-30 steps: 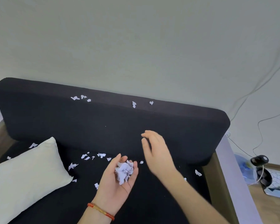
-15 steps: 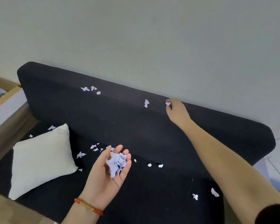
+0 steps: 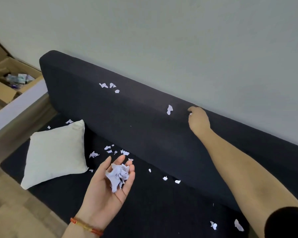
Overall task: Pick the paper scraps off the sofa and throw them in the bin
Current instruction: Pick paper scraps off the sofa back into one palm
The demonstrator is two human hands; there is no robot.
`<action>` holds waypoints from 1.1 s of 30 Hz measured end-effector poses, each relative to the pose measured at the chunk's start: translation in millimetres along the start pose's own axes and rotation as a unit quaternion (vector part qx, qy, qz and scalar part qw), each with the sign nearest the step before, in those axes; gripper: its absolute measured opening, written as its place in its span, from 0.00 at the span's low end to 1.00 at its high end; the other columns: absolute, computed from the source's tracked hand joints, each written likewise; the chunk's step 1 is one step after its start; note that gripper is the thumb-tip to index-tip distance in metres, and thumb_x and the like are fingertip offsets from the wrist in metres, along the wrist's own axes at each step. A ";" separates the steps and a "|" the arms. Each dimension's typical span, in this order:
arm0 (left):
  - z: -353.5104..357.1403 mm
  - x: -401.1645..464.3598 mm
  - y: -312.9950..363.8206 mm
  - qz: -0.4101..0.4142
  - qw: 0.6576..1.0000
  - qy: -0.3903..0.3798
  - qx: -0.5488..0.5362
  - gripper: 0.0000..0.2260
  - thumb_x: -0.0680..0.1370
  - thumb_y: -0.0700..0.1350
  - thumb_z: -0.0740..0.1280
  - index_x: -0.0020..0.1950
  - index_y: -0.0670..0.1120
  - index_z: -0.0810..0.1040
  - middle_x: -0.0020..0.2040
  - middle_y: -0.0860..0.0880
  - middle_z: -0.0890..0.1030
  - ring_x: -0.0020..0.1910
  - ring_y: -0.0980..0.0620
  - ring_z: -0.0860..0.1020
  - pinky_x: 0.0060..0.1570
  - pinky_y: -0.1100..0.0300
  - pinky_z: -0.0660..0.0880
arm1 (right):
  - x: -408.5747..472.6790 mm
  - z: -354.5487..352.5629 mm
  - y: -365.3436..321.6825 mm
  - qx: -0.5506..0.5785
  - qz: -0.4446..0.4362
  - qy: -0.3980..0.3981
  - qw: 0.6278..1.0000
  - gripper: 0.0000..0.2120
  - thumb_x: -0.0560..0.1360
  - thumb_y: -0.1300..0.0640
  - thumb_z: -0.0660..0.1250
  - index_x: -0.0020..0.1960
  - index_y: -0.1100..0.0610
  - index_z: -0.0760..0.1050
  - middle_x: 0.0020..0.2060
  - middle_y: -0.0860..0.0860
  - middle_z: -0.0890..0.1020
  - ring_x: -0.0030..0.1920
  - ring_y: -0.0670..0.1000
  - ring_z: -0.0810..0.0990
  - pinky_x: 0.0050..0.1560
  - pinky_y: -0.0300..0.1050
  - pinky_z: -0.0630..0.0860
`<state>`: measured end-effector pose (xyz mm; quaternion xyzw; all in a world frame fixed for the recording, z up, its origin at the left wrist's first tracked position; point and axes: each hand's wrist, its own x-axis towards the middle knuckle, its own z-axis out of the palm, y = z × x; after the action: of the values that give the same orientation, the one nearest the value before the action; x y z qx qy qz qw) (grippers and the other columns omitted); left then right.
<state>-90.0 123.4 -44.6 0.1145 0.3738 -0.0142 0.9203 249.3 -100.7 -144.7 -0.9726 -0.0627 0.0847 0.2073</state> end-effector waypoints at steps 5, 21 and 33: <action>-3.4 -2.6 6.5 -0.001 1.000 -0.006 -0.010 0.18 0.74 0.49 0.75 0.58 0.38 0.87 0.53 0.40 0.86 0.53 0.43 0.86 0.48 0.46 0.85 | 3.5 1.2 -11.7 -0.011 0.036 0.012 0.999 0.18 0.81 0.69 0.57 0.64 0.60 0.79 0.55 0.58 0.83 0.55 0.63 0.82 0.53 0.49 0.77; -15.3 -1.4 18.4 0.022 0.998 0.009 -0.060 0.18 0.76 0.50 0.73 0.60 0.39 0.86 0.53 0.40 0.86 0.55 0.44 0.86 0.46 0.46 0.85 | 18.5 27.1 -86.2 -0.007 -0.068 -0.001 0.998 0.12 0.82 0.65 0.59 0.57 0.60 0.81 0.51 0.57 0.85 0.48 0.59 0.83 0.47 0.48 0.80; -19.6 0.2 28.7 0.036 0.994 0.017 -0.103 0.18 0.76 0.49 0.72 0.61 0.39 0.86 0.54 0.42 0.85 0.54 0.45 0.86 0.45 0.46 0.86 | 3.4 41.0 -74.1 -0.126 -0.136 -0.003 0.983 0.20 0.76 0.75 0.64 0.65 0.61 0.76 0.55 0.56 0.81 0.52 0.58 0.80 0.52 0.57 0.83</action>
<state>-100.0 155.7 -52.6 0.0324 0.3843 0.0596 0.9207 238.4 -16.9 -151.4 -0.9729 -0.2057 0.0504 0.0923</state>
